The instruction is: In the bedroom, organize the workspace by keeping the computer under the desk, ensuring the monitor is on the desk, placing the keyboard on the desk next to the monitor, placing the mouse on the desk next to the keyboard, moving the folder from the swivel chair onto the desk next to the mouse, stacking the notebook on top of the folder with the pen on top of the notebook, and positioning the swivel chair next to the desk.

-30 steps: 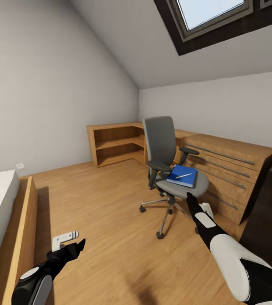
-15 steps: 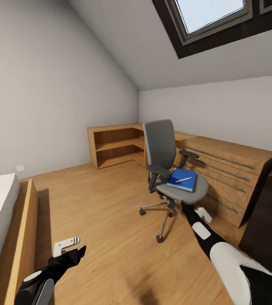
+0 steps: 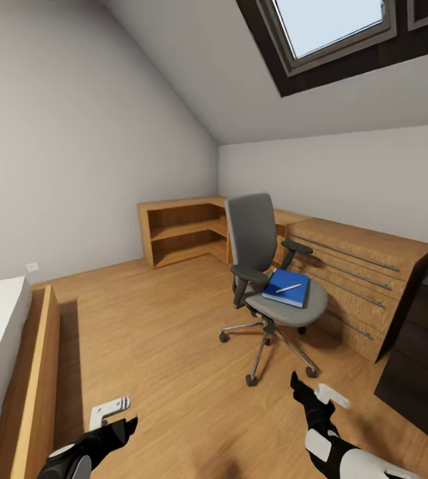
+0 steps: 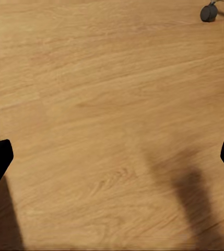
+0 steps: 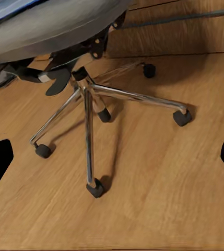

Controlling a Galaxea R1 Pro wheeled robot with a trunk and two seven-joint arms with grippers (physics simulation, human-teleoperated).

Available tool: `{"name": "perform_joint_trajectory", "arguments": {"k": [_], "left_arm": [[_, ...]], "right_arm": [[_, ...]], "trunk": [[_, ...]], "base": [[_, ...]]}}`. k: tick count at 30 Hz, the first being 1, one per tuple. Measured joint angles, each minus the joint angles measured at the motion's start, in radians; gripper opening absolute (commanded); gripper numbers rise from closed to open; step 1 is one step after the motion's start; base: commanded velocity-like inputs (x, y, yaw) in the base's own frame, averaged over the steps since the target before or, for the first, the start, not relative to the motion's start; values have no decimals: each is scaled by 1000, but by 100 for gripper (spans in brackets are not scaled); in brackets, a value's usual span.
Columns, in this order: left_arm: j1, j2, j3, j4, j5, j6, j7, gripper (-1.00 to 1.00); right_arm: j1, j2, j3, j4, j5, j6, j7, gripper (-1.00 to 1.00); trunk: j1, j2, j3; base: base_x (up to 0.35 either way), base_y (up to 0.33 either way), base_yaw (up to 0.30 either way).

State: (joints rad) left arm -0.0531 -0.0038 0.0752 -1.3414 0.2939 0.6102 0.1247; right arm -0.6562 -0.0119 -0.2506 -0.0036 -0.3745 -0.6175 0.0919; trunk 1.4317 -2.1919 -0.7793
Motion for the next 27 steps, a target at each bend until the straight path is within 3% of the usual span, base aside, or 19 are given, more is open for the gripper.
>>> {"name": "perform_joint_trajectory", "arguments": {"k": [5, 10, 12, 16, 19, 24, 27], "left_arm": [[0, -2, -2, 12, 0, -1, 1, 100], [0, -4, -6, 20, 0, -3, 1, 100], [0, -7, -10, 79, -1, -7, 1, 100], [0, -6, -11, 134, -2, -31, 0, 100], [1, -6, -11, 167, -3, -73, -1, 100], [1, -6, -12, 265, -8, -210, -1, 100], [1, -6, -13, 341, -37, -317, -1, 100]], "right_arm": [[52, 1, 0, 16, 55, -69, 0, 100], [90, 26, 1, 20, 116, -125, -2, 100], [122, 43, -1, 20, 152, -171, -4, 100], [145, 48, -2, 21, 164, -188, -4, 100], [158, 49, -2, 21, 168, -193, -4, 100], [182, 56, -1, 24, 170, -193, -3, 100], [188, 62, -2, 24, 169, -192, -5, 100]], "trunk": [[-19, 35, 16], [-38, 70, 31], [-46, 84, 38], [-61, 112, 50], [-73, 133, 60], [-92, 168, 75], [-104, 189, 85]], "base": [[0, 0, 0], [0, 0, 0], [0, 0, 0], [0, 0, 0], [0, 0, 0], [0, 0, 0], [0, 0, 0]]}}
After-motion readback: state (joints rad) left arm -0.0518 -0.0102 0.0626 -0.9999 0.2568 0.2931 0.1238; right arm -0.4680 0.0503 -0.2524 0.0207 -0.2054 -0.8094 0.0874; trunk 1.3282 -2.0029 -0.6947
